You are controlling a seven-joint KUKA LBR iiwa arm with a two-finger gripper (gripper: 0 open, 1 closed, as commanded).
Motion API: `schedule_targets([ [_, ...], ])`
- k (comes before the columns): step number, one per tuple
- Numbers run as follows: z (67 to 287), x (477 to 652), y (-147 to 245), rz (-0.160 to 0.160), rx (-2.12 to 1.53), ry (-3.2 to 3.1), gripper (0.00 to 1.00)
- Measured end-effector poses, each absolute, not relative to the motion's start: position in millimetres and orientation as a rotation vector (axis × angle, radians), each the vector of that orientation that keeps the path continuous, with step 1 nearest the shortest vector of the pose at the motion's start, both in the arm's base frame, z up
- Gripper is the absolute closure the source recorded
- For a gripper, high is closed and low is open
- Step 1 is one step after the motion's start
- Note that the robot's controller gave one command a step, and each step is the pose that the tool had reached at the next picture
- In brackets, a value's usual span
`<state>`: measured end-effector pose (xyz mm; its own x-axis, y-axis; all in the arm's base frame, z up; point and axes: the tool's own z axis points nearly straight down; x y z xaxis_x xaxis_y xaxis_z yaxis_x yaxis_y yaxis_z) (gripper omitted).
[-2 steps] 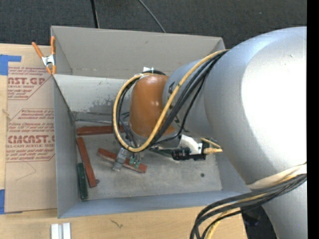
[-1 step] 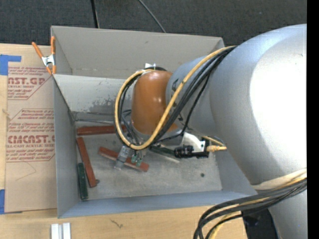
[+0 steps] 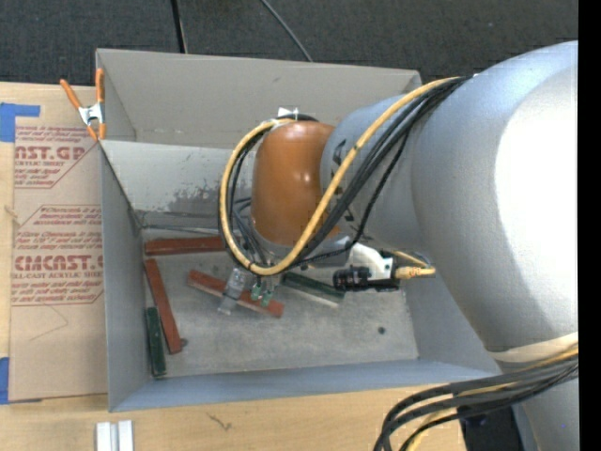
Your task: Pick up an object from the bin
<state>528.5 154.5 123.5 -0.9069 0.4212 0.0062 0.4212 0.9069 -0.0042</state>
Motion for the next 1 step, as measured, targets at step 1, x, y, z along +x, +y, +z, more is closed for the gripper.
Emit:
schedule_targets([
  [1, 141.6, 529.9, 155.1, -0.002, -0.677, -3.069, 1.00],
])
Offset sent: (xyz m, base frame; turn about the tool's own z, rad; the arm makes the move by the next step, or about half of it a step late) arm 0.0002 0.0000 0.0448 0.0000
